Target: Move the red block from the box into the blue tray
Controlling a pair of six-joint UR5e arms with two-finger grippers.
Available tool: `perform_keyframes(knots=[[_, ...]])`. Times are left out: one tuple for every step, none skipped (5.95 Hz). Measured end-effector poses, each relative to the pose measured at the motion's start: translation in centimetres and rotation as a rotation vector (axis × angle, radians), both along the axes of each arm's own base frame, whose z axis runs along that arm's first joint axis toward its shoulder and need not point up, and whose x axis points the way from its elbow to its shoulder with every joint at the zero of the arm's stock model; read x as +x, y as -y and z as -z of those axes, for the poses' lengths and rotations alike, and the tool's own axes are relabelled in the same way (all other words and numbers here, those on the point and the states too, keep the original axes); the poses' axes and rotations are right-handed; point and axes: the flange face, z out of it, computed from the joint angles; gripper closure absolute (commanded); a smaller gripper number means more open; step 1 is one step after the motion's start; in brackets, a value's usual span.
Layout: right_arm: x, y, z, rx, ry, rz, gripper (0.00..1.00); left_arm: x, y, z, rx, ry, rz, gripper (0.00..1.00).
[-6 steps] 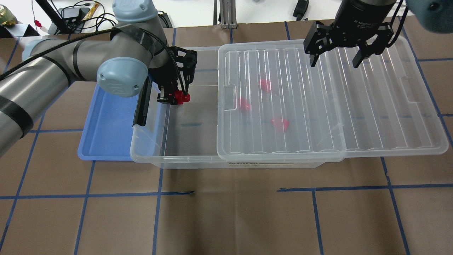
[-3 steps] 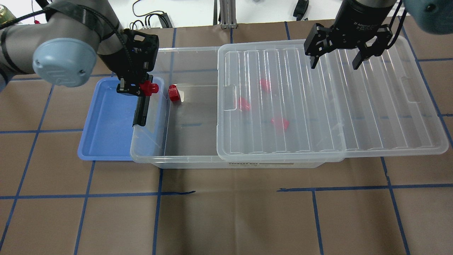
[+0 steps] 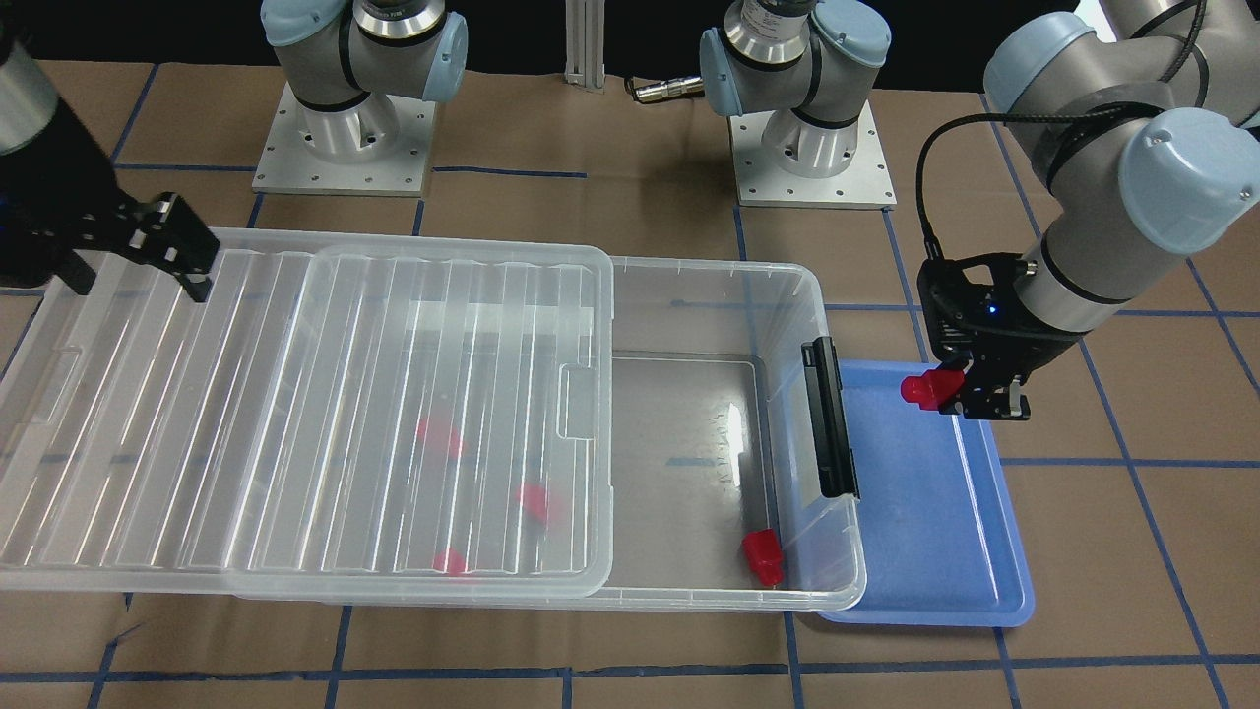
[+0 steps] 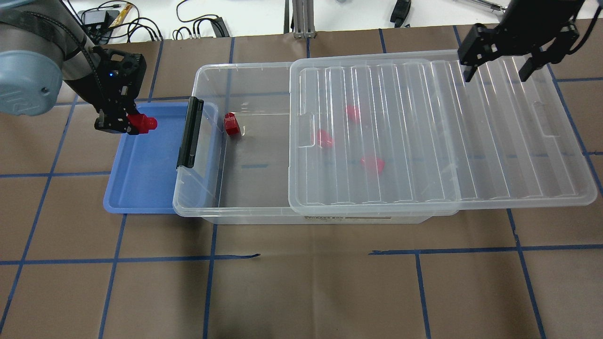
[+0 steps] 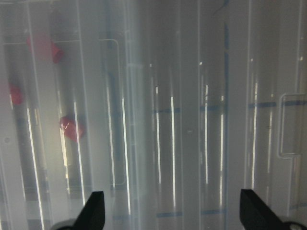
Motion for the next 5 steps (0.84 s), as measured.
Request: perform_keyframes(knots=[[-5.5, 0.3, 0.7, 0.017, -0.01, -0.005, 0.0, 0.8, 0.7, 2.4, 0.011, -0.002, 0.02, 0.89], [-11.1, 0.5, 2.0, 0.032, -0.009, -0.013, 0.0, 1.3, 1.5, 5.0, 0.018, -0.003, 0.034, 0.88], [-16.5, 0.9, 3.7, 0.034, -0.015, -0.03, 0.0, 1.5, 2.0, 7.2, 0.022, -0.004, 0.043, 0.87], [-20.7, 1.3, 5.7, 0.044, -0.024, -0.04, 0.0, 1.7, 2.5, 8.9, 0.032, -0.007, 0.046, 0.87], [-23.3, 1.6, 7.6, 0.062, -0.032, -0.037, 0.01, 1.9, 2.9, 10.4, 0.041, -0.011, 0.046, 0.87]])
